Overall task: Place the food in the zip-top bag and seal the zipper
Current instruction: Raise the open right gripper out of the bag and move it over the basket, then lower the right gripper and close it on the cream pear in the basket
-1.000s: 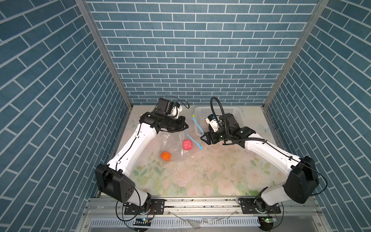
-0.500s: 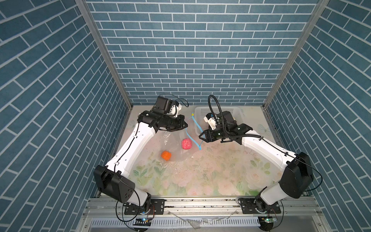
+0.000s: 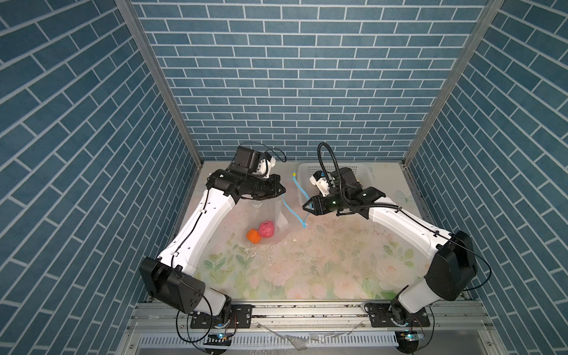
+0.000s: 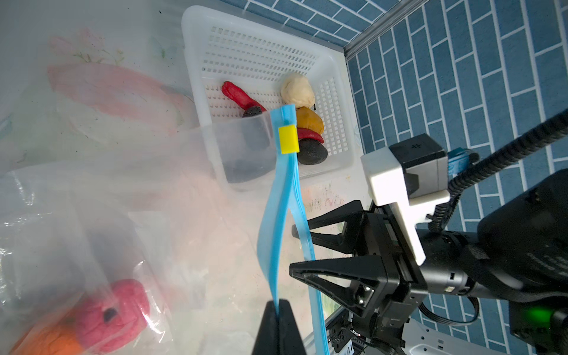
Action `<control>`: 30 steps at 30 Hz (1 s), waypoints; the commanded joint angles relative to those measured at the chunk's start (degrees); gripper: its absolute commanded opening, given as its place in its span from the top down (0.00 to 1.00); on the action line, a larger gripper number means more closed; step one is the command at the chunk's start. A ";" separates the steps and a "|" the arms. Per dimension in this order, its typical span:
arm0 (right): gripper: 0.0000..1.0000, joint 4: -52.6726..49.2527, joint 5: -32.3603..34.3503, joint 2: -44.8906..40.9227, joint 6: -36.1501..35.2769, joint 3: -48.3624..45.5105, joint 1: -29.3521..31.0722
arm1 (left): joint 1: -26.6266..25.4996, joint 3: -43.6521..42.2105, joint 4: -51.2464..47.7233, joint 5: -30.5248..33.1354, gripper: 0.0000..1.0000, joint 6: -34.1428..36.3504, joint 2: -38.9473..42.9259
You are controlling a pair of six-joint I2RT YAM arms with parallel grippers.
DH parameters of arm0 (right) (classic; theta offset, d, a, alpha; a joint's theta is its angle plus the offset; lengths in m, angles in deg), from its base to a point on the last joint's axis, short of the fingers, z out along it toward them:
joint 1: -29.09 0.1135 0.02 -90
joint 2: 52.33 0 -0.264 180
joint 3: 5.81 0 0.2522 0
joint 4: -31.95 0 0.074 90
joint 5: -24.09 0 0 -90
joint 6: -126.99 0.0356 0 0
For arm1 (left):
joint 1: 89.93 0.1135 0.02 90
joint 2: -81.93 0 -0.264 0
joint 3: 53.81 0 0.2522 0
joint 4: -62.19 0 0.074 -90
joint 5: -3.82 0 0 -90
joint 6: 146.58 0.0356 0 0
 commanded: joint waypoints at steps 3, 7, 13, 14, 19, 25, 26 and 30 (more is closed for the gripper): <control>0.49 -0.14 0.38 -1.35 -0.46 1.23 -0.20 | 0.38 -0.82 0.68 -0.80 1.00 0.10 -0.75; 0.47 -5.75 6.98 -3.25 -3.65 2.91 -0.28 | 0.38 -1.78 1.69 -1.36 1.00 -0.07 -1.66; 0.44 -10.24 20.52 -6.37 -10.65 3.58 -1.71 | 0.28 -3.02 3.22 -2.52 1.00 -0.33 -2.84; 0.44 -10.32 20.59 -6.12 -11.08 3.78 -2.44 | 0.20 -3.03 3.41 -2.56 1.00 -0.31 -3.03; 0.44 -12.51 26.89 -2.19 -11.95 7.70 -6.02 | 0.07 -3.79 4.57 -2.87 1.00 -0.45 -3.23; 0.41 -16.62 34.99 5.13 -14.08 15.13 -8.37 | -0.23 -4.26 5.52 -2.92 1.00 -0.61 -4.82; 0.40 -16.86 36.09 6.34 -14.57 16.18 -9.06 | -0.29 -4.02 5.72 -2.96 1.00 -0.74 -5.19; 0.37 -16.43 37.87 11.14 -16.62 19.42 -11.97 | -1.05 -2.16 5.36 -3.05 1.00 -0.75 -7.16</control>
